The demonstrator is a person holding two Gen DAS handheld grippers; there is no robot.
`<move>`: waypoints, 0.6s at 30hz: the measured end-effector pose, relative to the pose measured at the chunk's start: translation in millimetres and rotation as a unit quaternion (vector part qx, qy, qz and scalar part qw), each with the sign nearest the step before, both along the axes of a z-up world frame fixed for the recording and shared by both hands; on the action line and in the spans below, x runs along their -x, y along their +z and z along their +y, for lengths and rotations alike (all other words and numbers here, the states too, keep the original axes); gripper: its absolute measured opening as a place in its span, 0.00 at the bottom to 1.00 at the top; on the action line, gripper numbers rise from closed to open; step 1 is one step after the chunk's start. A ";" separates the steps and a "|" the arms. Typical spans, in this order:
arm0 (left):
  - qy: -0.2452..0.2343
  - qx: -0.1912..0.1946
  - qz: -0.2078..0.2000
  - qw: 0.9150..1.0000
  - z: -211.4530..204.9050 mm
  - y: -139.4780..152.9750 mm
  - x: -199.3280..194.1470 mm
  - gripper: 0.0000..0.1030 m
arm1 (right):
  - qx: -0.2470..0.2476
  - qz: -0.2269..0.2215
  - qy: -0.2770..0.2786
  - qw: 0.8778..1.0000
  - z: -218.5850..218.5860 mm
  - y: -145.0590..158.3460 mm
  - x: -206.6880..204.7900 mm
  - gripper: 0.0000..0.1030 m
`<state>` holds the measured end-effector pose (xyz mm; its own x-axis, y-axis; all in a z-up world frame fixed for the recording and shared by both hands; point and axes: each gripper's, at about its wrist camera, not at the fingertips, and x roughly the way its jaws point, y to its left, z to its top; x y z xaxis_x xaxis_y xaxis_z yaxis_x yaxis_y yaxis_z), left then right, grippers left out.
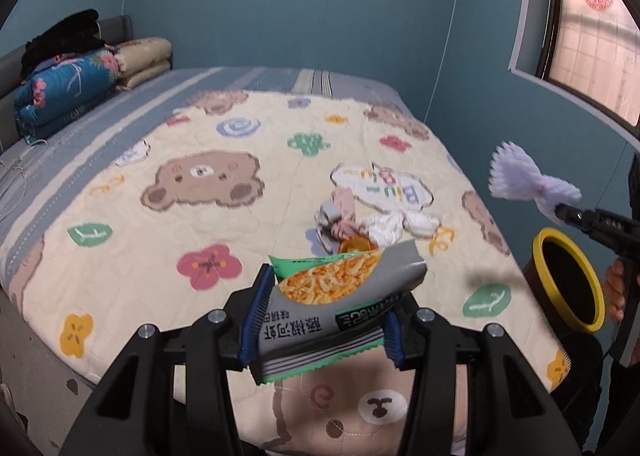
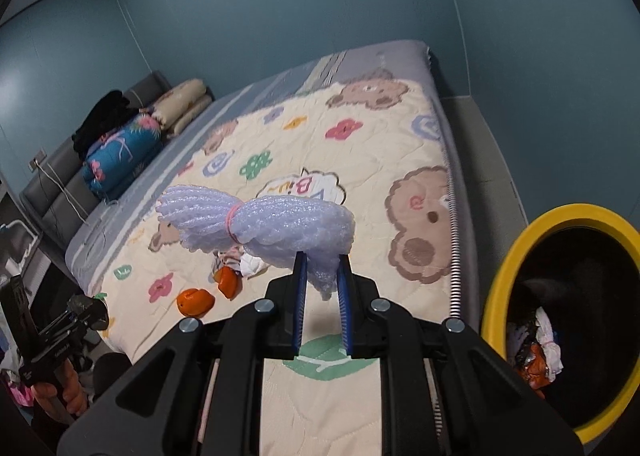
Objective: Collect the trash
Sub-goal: 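Lift and carry the snack bag and foam sleeve with both tools over the bin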
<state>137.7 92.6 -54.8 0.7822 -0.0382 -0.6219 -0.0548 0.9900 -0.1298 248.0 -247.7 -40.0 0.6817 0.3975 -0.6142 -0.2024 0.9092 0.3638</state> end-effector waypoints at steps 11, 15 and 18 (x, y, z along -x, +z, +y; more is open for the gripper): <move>-0.003 -0.002 -0.060 0.998 -14.9 53.4 8.6 0.44 | -0.004 -0.049 -0.028 0.998 -31.1 39.8 39.9 0.14; -0.026 -0.006 -0.071 0.997 -37.2 70.4 6.8 0.44 | -0.001 -0.059 -0.043 0.997 -43.2 49.4 51.3 0.14; -0.043 -0.018 -0.080 0.996 -57.1 80.1 5.2 0.44 | -0.003 -0.063 -0.053 0.997 -54.5 53.9 55.7 0.14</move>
<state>132.4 35.4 25.3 0.8661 -0.0892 -0.4919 0.0488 0.9943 -0.0944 192.3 -302.1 13.9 0.7922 0.3217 -0.5186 -0.1489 0.9260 0.3469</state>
